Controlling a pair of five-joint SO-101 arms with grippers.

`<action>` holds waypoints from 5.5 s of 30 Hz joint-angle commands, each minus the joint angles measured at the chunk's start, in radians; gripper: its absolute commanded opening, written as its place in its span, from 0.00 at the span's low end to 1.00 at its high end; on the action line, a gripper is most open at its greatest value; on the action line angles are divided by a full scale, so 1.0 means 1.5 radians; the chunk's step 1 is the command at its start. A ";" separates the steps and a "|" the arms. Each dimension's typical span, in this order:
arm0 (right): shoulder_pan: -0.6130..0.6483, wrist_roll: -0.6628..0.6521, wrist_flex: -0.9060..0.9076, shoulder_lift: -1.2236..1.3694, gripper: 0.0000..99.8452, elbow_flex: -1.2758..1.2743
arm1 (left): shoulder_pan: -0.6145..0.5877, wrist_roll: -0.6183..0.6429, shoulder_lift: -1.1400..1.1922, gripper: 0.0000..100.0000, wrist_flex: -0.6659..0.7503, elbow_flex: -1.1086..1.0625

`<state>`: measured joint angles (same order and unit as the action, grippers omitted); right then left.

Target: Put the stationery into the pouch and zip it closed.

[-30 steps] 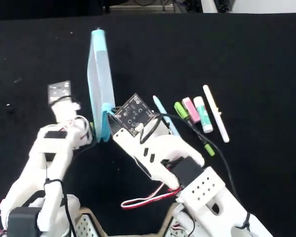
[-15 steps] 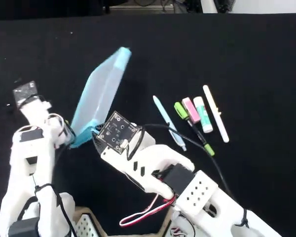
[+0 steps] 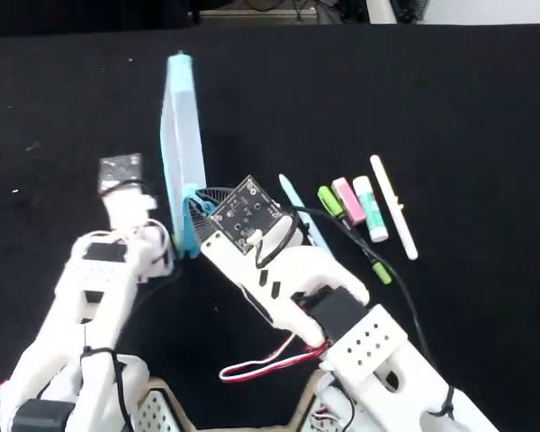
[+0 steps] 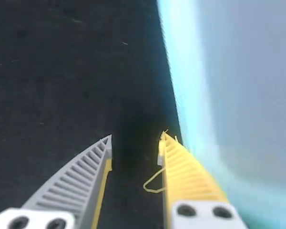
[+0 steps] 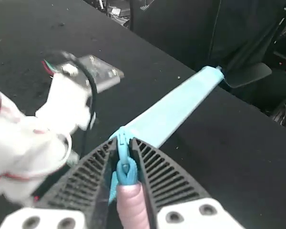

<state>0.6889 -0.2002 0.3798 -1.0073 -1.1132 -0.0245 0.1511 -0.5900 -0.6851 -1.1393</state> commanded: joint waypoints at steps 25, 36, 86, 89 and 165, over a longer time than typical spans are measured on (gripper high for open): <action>0.121 -0.006 0.021 -0.021 0.01 -0.041 | -0.243 -0.138 -0.020 0.16 -0.134 0.104; 0.118 -0.006 0.021 -0.020 0.01 -0.077 | -0.301 -0.218 -0.020 0.16 -0.440 0.333; 0.066 -0.005 -0.048 -0.017 0.01 -0.138 | 0.071 -0.390 -0.355 0.16 -0.506 0.289; 0.066 -0.005 -0.048 -0.017 0.01 -0.138 | 0.071 -0.391 -0.353 0.16 -0.502 0.288; -0.042 -0.001 0.007 -0.021 0.01 -0.087 | -0.031 -0.227 -0.354 0.17 -0.339 0.248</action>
<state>0.6398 -0.1987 0.3828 -1.0088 -1.3034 -0.0629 -0.1910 -1.1101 -1.2620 -0.7480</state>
